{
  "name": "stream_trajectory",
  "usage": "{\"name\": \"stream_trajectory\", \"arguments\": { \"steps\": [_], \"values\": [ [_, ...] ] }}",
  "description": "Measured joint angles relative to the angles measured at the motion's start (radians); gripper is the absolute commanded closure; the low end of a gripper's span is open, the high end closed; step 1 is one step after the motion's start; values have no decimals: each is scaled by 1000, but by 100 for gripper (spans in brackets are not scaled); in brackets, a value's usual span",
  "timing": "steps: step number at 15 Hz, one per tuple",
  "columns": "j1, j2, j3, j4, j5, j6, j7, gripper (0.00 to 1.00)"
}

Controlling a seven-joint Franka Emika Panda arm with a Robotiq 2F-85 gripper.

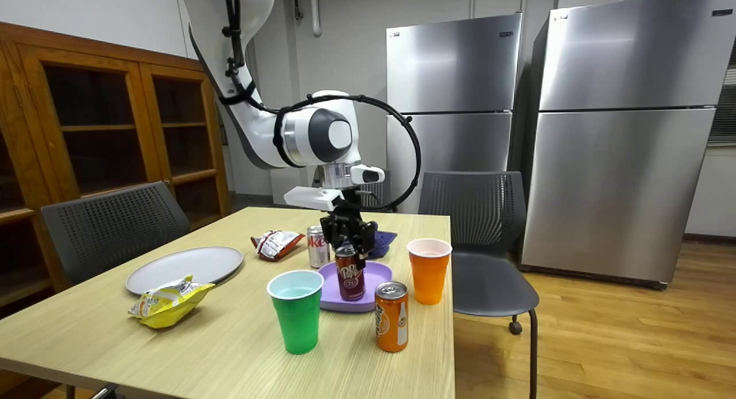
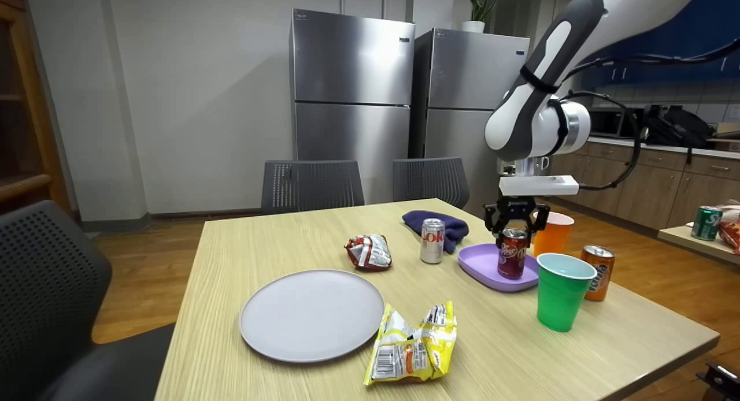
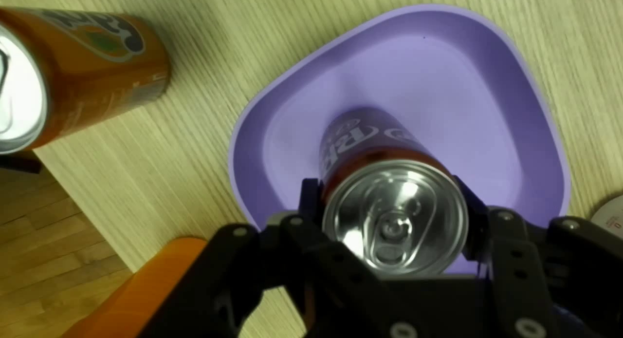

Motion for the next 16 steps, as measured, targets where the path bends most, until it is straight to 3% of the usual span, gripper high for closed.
{"name": "stream_trajectory", "arguments": {
  "steps": [1,4,10,16],
  "values": [
    [0,5,-1,2,0,0,3,12],
    [0,6,-2,8,1,-13,4,1],
    [-1,-29,-2,14,2,-46,2,0],
    [-2,-164,0,-29,2,-89,-48,0]
  ]
}}
